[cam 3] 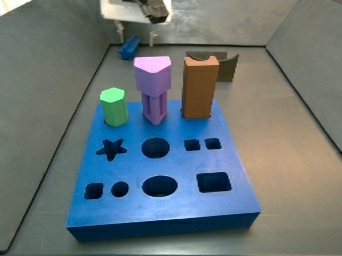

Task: Pick up the star object. Move up. Place the star object on the fixture. Regrasp the star object. Move to above the board. Insert the star object.
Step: Pick up the star object.

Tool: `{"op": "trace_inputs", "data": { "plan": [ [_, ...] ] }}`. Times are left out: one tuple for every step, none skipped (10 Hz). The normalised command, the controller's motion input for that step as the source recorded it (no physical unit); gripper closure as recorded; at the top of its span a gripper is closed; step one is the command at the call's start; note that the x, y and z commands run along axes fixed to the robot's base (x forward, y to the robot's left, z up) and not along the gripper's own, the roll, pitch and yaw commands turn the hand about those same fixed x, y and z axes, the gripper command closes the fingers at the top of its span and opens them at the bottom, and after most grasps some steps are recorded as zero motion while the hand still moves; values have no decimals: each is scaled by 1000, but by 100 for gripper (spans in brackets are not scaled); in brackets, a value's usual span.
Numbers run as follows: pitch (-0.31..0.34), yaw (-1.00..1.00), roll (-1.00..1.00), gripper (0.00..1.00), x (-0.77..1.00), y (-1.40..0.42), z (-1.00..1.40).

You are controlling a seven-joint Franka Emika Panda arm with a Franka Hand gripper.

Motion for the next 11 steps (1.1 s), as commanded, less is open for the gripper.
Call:
{"op": "trace_inputs", "data": {
  "plan": [
    [-161,214,0,0,-329,-37,-880],
    [-153,220,-24,0,-94,-46,-849],
    [-87,209,-91,0,0,-26,-866],
    [-66,154,-139,0,160,-37,-846],
    [-83,89,-156,0,143,-43,-806],
    [-96,0,-171,0,94,0,-786],
    [-100,-49,-174,0,0,11,-791],
    [-87,-26,-156,0,0,54,-846],
    [-24,-3,-39,0,0,291,-1000],
    [0,-26,-9,0,-114,486,-960],
    [0,0,10,0,-154,466,-757]
  ]
}}
